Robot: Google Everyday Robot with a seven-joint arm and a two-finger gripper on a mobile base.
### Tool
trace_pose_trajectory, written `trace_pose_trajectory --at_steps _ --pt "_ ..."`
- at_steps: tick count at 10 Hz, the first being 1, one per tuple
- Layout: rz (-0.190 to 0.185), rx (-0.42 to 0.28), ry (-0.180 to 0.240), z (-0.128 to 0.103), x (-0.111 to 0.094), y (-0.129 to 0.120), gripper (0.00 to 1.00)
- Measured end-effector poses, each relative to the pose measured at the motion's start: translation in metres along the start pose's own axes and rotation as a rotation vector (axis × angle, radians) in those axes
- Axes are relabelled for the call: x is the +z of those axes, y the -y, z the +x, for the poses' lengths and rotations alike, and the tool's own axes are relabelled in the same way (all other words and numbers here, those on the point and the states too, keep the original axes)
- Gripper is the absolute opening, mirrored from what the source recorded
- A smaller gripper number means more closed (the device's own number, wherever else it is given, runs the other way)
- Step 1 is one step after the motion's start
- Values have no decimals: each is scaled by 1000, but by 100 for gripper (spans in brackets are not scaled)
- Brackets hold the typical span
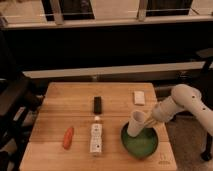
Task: Place the ceramic cup in the ceramic bowl
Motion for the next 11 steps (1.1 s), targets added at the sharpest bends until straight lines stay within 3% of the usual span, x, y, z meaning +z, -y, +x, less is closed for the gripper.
trace_pose_trajectory --at_steps 4,5,11 --pt "2 -22 2 -3 -3 2 76" --pt "0 -28 2 -3 -4 3 80" --pt "-9 -64 -40 -6 -23 15 80"
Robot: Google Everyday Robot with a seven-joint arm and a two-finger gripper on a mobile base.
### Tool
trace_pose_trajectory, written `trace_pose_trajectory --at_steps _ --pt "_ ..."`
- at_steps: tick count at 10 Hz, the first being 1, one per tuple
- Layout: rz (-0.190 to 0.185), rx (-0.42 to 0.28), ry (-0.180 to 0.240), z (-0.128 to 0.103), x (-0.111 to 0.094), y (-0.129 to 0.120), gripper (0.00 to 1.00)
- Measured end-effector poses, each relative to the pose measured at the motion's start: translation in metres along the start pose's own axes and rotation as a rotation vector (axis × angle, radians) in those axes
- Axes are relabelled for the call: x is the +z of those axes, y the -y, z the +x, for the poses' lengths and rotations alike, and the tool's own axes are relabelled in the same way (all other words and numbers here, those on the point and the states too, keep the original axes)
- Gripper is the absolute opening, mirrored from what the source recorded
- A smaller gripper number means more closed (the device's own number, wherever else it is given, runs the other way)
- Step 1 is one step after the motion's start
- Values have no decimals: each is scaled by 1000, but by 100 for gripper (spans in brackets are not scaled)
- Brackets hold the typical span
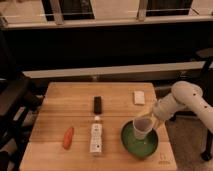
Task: Place the ceramic cup in the ceramic bowl
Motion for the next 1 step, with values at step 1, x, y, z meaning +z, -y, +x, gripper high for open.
trace_pose_trajectory --at_steps 1 --pt "4 3 -10 0 -9 3 75"
